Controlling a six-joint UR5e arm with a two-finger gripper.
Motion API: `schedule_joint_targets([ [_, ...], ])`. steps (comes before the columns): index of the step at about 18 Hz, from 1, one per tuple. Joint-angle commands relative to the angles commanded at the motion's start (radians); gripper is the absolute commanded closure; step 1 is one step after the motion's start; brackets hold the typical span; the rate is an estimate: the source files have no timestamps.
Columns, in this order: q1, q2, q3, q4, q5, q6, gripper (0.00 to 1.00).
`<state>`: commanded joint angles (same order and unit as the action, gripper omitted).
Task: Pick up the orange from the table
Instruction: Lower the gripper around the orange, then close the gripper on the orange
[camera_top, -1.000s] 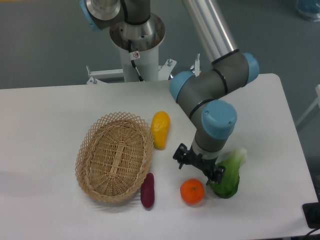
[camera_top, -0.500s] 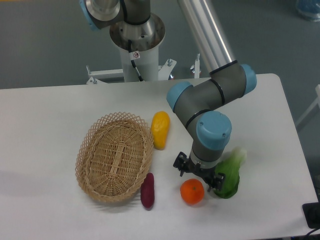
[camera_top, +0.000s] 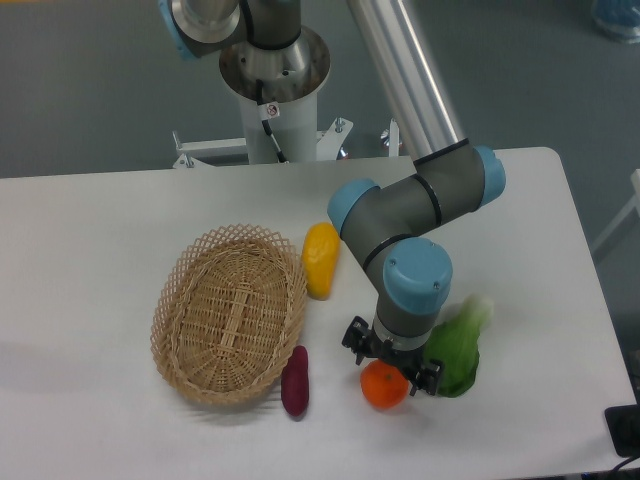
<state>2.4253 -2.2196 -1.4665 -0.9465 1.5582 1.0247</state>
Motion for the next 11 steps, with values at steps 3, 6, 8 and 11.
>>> schedule_joint_targets([
  [3,-0.014,-0.012,0.002,0.0,0.049,-0.005,0.0],
  [6,-0.019,-0.021,-0.003,0.038,0.052,-0.006,0.0],
  [8,-0.022,-0.026,-0.006,0.061,0.054,-0.029,0.04],
  [11,-0.022,-0.026,-0.005,0.063,0.054,-0.038,0.39],
])
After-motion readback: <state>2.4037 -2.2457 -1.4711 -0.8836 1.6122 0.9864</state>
